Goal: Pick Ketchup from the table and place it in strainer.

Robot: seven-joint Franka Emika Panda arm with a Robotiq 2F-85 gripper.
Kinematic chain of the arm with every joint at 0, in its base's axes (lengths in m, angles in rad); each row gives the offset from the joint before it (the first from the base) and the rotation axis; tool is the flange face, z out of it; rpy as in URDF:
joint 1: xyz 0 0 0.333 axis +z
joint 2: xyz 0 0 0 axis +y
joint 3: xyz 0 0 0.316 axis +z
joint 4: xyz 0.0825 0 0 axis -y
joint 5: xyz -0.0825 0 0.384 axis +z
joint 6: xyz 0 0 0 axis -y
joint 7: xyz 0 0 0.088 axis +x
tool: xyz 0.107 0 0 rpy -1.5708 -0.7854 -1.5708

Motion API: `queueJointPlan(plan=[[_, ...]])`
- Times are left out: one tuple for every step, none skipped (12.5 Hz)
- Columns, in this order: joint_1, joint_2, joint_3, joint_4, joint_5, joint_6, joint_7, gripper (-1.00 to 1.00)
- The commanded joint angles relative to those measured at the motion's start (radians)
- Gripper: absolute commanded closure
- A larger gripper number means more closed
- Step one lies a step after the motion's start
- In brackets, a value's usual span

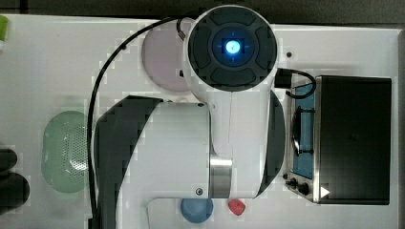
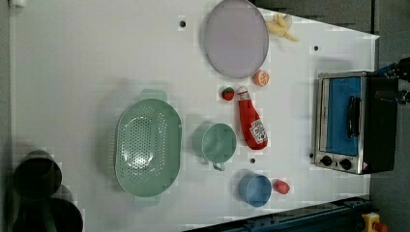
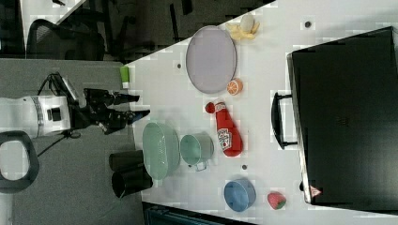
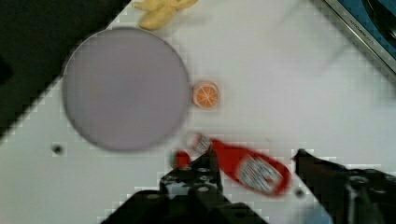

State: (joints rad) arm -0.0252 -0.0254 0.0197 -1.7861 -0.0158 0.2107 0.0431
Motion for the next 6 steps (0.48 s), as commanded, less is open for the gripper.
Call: queueJointPlan(plan=[[-0.104,-0.235,0.064,-0.108,0.046,-0.187,-0.031,-0.59],[-0.104,-0.23,0.065,-0.11,0.046,-0.186,-0.031,-0.81],[-0.103,-0.221,0.065,-0.115,0.046,-0.186,-0.031,-0.99],[-0.103,-0.208,0.067,-0.125,0.047,-0.186,-0.031,-1.0],[-0.102,-0.192,0.07,-0.137,0.047,-0.182,-0.031,-1.0],[-0.101,-0.174,0.075,-0.15,0.047,-0.169,-0.032,-1.0]])
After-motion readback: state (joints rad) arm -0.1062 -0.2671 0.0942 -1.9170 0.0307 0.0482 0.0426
